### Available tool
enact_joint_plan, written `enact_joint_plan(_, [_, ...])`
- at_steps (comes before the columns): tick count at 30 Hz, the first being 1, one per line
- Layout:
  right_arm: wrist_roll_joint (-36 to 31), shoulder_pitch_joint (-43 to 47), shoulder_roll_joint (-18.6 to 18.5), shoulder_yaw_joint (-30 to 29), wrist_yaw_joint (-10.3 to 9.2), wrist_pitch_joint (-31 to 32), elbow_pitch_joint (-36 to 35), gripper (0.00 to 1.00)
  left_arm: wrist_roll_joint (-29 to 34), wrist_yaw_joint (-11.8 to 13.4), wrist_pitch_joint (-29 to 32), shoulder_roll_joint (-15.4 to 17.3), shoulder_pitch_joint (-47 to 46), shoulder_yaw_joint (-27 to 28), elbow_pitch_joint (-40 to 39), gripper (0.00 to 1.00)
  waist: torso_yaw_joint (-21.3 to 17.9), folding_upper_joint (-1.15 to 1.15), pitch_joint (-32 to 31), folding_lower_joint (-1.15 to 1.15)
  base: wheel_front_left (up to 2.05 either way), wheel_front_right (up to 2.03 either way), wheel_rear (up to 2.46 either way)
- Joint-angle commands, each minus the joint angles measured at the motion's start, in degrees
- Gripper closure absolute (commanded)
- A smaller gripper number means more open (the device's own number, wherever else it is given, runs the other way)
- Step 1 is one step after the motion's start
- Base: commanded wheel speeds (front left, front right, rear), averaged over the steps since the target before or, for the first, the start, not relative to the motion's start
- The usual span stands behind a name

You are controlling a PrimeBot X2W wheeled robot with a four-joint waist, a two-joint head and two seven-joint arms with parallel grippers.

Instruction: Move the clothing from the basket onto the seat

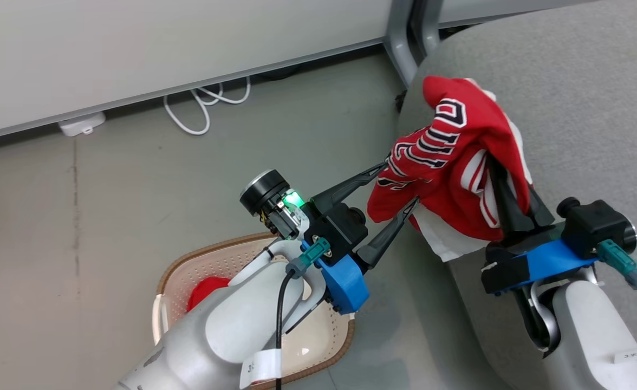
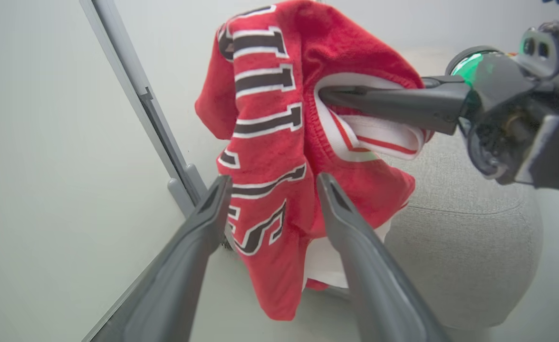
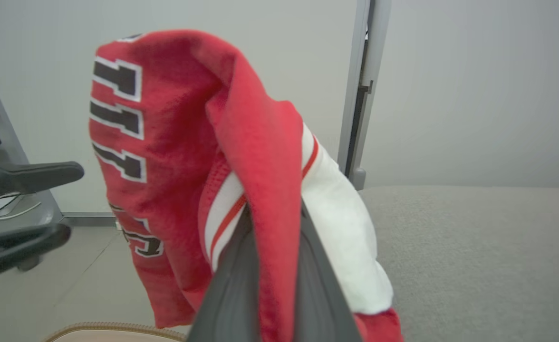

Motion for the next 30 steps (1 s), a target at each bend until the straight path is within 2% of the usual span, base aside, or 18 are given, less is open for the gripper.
enact_joint_plan(1, [-0.26,0.78,-0.18,-0.50,0.03,-0.23,-0.48,1.00,0.31,-0.08,-0.16,0.38,0.47,-0.08,-0.17,0.00,-1.21,0.00,0.45,0.00,0.00,0.00,0.00])
enact_joint_plan(16, [0.02,4.35,0.42,-6.28,0.03,-0.22,-1.91,1.00,-0.23,-0.08,-0.16,0.42,1.66,-3.44,-0.56,0.00,-7.47,0.00,1.48,0.00,0.00,0.00,0.00])
enact_joint_plan(30, [0.22,6.38,1.09,-7.97,0.03,-0.22,-2.79,1.00,-0.37,-0.08,-0.16,0.15,0.97,-4.18,-0.83,0.00,-9.36,0.00,2.33,0.00,0.00,0.00,0.00])
